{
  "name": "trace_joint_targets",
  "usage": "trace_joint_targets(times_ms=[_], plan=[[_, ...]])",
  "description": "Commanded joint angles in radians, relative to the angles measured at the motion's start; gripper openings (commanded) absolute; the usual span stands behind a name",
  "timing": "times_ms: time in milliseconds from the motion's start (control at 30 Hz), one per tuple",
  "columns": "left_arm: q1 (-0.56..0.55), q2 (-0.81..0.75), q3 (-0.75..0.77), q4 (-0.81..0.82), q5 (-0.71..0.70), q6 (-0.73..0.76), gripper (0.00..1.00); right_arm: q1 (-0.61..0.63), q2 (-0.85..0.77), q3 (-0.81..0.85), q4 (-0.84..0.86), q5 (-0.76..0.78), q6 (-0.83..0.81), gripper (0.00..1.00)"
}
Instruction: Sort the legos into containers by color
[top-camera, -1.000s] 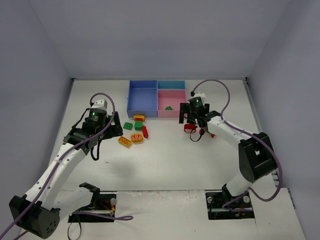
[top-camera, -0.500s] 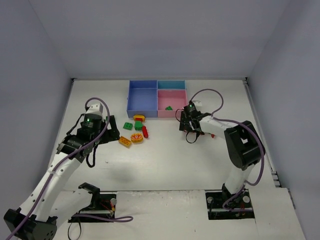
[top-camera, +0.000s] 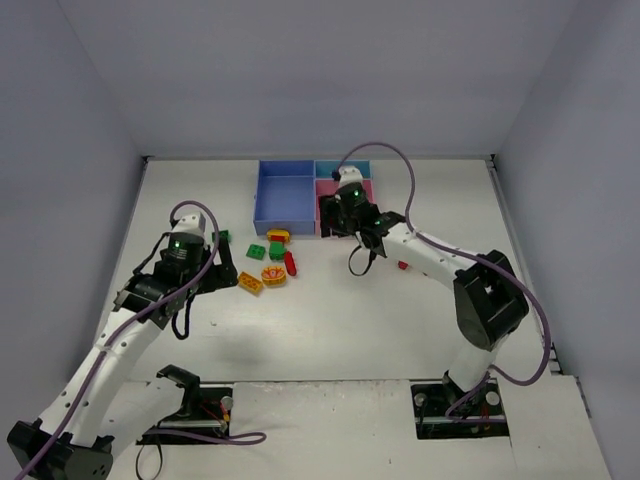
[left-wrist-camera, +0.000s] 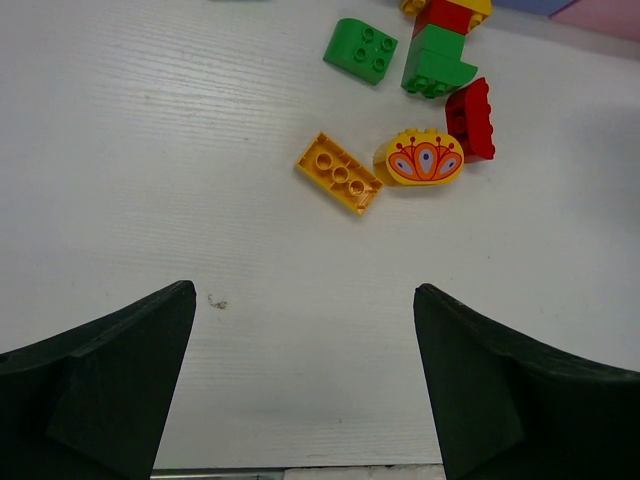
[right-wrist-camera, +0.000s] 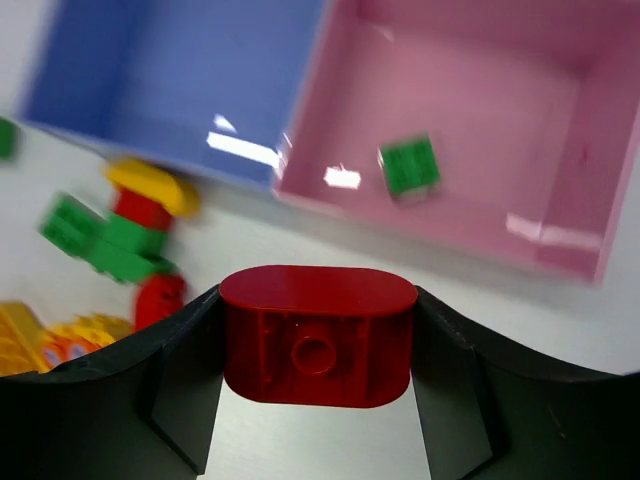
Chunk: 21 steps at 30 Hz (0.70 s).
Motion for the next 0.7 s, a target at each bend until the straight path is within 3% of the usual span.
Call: trace_joint_targets(times_ms=[0, 133, 300, 367, 467, 667], plan=[[-0.004, -0.007, 0.008, 0.009, -0.02, 0.006, 0.83, -0.017, 0.046, 0.177, 0.146, -0.108, -0.105, 0.13], [-0.004, -0.018, 0.0, -0.01, -0.021, -0.018, 0.83, -0.017, 0.215, 0.381, 0.152, -0.2, -0.152, 0.16], [-0.004, -0.032, -0.006, -0.019, -0.032, -0.041, 0.83, -0.016, 0.418, 0.623, 0.151, -0.255, -0.18, 0.3], [-0.004, -0.027, -0.004, -0.019, -0.043, -0.049, 0.83, -0.017, 0.456, 0.671, 0.151, -0.286, -0.185, 0.42], [-0.002, -0.015, -0.006, -0.005, -0.046, -0.069, 0.83, -0.017, 0.517, 0.733, 0.151, -0.298, -0.189, 0.7], [-0.001, 0.046, 0.016, 0.065, -0.046, -0.06, 0.83, -0.019, 0.501, 0.765, 0.149, -0.295, -0.221, 0.95]])
